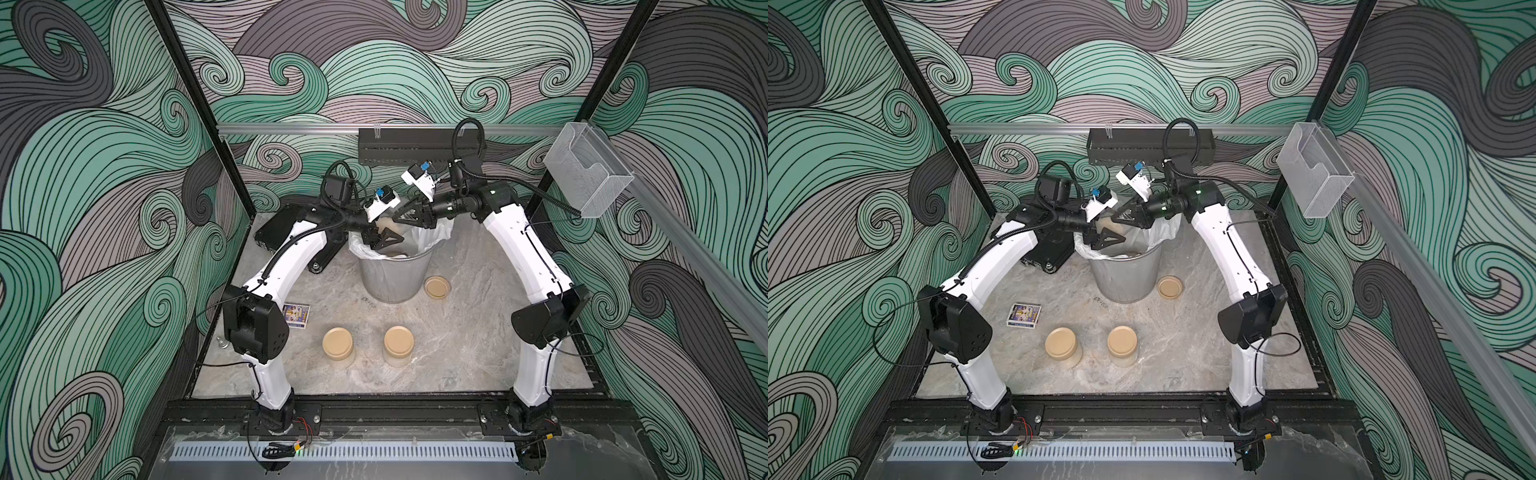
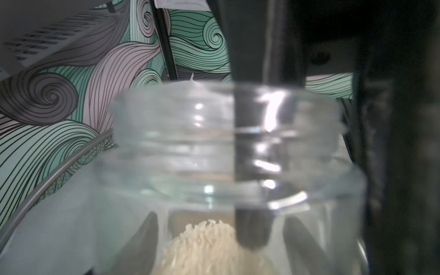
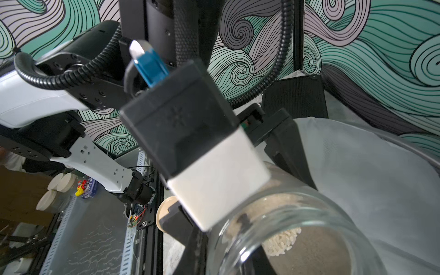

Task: Empty moldy rice from jars
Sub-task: Pour the moldy rice from the jar into the trash bin.

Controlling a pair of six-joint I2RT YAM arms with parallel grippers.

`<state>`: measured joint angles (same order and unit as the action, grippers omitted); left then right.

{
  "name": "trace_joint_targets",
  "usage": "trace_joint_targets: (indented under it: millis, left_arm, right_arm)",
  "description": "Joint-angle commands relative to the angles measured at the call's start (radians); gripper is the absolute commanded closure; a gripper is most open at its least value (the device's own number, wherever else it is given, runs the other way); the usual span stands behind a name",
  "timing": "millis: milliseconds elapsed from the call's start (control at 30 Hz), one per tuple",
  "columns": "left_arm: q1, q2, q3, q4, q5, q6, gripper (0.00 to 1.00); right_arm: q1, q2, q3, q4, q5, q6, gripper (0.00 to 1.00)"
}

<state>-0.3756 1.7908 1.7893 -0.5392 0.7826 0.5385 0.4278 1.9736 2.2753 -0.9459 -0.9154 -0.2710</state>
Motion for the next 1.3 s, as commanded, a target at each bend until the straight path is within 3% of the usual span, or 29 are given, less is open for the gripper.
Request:
trace_joint_targets:
  millis: [0, 167, 367, 533, 700, 900, 1067, 1267]
  left_arm:
    - [-0.002, -0.1, -0.025, 0.095, -0.051, -0.024, 0.01]
    - [-0.002, -0.181, -0.117, 0.099, -0.148, 0.064, 0.01]
    - [-0.005, -0.274, -0.196, 0.104, -0.174, 0.135, 0.01]
    - [-0.007, -0.332, -0.25, 0.102, -0.214, 0.126, 0.01]
    - [-0.006, -0.361, -0.274, 0.199, -0.388, -0.145, 0.02]
    - [0.0, -0.36, -0.204, 0.212, -0.543, -0.617, 0.02]
    - [0.046, -0.278, -0.054, 0.095, -0.461, -0.988, 0.01]
    - [0.089, -0.274, -0.136, 0.338, -0.377, -1.43, 0.01]
  right_arm:
    - [0.023, 0.018, 0.029, 0.012, 0.035, 0.025, 1.0]
    - [0.023, 0.02, 0.034, 0.026, 0.065, 0.077, 1.0]
    - [0.023, 0.034, 0.037, 0.061, 0.078, 0.14, 1.0]
    - [0.023, 0.034, 0.045, 0.074, 0.093, 0.162, 1.0]
    - [0.023, 0.035, 0.064, 0.09, 0.095, 0.186, 1.0]
    - [0.023, 0.005, 0.057, 0.164, 0.102, 0.235, 1.0]
    - [0.022, -0.053, -0.001, 0.294, 0.146, 0.289, 1.0]
    - [0.009, -0.141, -0.123, 0.484, 0.182, 0.364, 1.0]
